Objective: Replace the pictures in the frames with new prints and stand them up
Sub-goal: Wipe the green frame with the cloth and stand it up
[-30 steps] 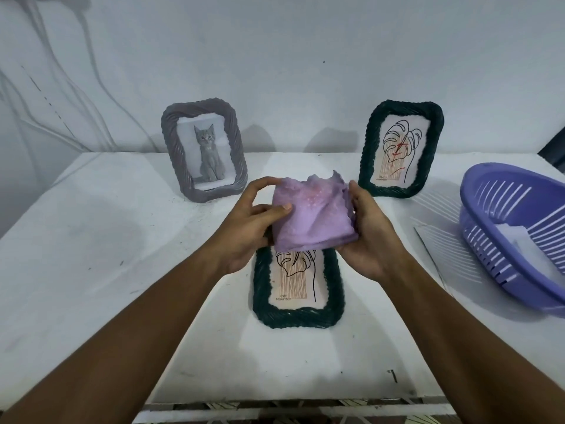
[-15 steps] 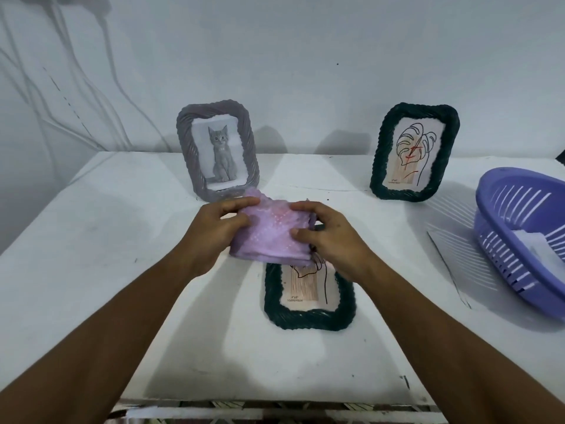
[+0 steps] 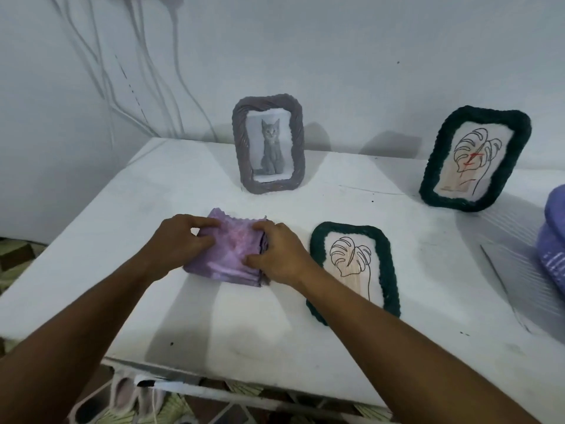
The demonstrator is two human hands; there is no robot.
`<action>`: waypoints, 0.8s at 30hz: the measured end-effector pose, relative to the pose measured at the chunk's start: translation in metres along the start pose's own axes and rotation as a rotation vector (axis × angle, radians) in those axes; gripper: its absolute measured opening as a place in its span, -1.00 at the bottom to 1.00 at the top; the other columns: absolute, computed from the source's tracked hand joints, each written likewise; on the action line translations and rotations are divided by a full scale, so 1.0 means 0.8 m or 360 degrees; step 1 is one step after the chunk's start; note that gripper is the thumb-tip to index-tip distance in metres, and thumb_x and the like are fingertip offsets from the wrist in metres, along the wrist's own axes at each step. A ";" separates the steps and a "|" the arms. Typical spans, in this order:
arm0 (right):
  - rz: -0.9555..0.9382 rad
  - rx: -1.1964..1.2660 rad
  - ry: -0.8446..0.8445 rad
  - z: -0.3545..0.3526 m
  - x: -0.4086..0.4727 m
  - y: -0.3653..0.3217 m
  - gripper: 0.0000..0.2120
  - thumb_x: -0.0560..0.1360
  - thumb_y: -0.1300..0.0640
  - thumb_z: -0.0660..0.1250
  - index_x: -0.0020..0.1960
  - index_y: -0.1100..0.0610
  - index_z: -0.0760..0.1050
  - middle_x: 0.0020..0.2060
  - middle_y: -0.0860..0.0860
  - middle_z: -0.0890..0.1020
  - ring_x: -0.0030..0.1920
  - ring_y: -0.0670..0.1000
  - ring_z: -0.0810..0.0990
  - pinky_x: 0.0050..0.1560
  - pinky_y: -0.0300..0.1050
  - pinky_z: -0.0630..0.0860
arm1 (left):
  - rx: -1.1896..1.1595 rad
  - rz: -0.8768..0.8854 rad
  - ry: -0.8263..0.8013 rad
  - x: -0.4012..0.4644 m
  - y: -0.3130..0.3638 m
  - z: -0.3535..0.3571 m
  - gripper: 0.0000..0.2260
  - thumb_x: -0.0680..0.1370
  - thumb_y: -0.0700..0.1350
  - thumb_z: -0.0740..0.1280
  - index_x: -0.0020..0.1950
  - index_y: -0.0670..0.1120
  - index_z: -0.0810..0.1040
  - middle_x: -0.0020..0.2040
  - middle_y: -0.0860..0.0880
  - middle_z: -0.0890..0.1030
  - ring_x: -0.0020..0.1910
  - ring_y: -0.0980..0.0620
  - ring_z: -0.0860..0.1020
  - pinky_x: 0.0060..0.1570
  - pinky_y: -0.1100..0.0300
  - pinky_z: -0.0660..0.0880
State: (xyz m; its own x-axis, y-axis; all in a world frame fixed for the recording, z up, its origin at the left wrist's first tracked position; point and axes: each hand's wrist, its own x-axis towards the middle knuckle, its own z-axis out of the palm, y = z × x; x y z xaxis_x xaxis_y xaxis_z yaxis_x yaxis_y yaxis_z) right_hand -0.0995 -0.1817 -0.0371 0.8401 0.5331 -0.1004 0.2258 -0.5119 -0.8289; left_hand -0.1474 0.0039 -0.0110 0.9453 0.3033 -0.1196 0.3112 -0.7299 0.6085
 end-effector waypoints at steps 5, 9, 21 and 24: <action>0.0040 -0.0240 -0.0072 0.006 -0.002 0.004 -0.42 0.44 0.11 0.40 0.41 0.10 0.30 0.25 0.14 0.39 0.20 0.15 0.46 0.15 -0.12 0.41 | 0.0292 0.0061 0.0005 0.006 -0.010 0.010 -0.67 0.47 -0.21 0.32 0.22 -0.01 0.60 0.16 -0.13 0.57 0.03 -0.05 0.52 -0.03 0.28 0.32; -0.0031 -0.0307 -0.0067 -0.008 -0.006 0.006 -0.45 0.47 0.12 0.36 0.42 0.06 0.28 0.19 0.13 0.44 0.19 0.13 0.45 0.13 -0.11 0.41 | 0.0565 0.0050 -0.0030 0.015 -0.012 0.015 -0.68 0.47 -0.15 0.31 0.21 0.00 0.59 0.00 -0.15 0.54 -0.12 -0.08 0.49 -0.10 0.21 0.35; 0.0238 -0.0353 0.0490 -0.144 -0.065 0.074 -0.71 0.53 0.04 0.31 0.24 -0.01 0.46 -0.09 -0.07 0.59 -0.14 -0.11 0.55 -0.23 -0.28 0.43 | 0.0156 0.0672 -0.0218 0.000 0.080 0.068 -0.81 0.51 -0.17 0.35 0.11 -0.03 0.58 -0.17 0.02 0.50 -0.26 0.18 0.44 -0.22 0.33 0.35; 0.0458 -0.0504 0.0436 -0.167 -0.078 0.092 -0.71 0.52 0.06 0.32 0.23 0.03 0.44 0.00 0.04 0.60 -0.14 -0.03 0.51 -0.22 -0.24 0.40 | 0.0133 0.0699 -0.0392 0.004 0.094 0.090 -0.75 0.54 -0.09 0.34 0.21 0.08 0.52 -0.07 0.03 0.51 -0.25 0.18 0.47 -0.17 0.28 0.42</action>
State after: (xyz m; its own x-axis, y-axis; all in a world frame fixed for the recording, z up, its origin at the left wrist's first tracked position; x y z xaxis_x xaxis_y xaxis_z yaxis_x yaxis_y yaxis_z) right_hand -0.0695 -0.3431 -0.0183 0.9792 0.1659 -0.1172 0.0688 -0.8138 -0.5771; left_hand -0.1143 -0.0943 -0.0217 0.9804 -0.1893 -0.0540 -0.1236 -0.8057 0.5793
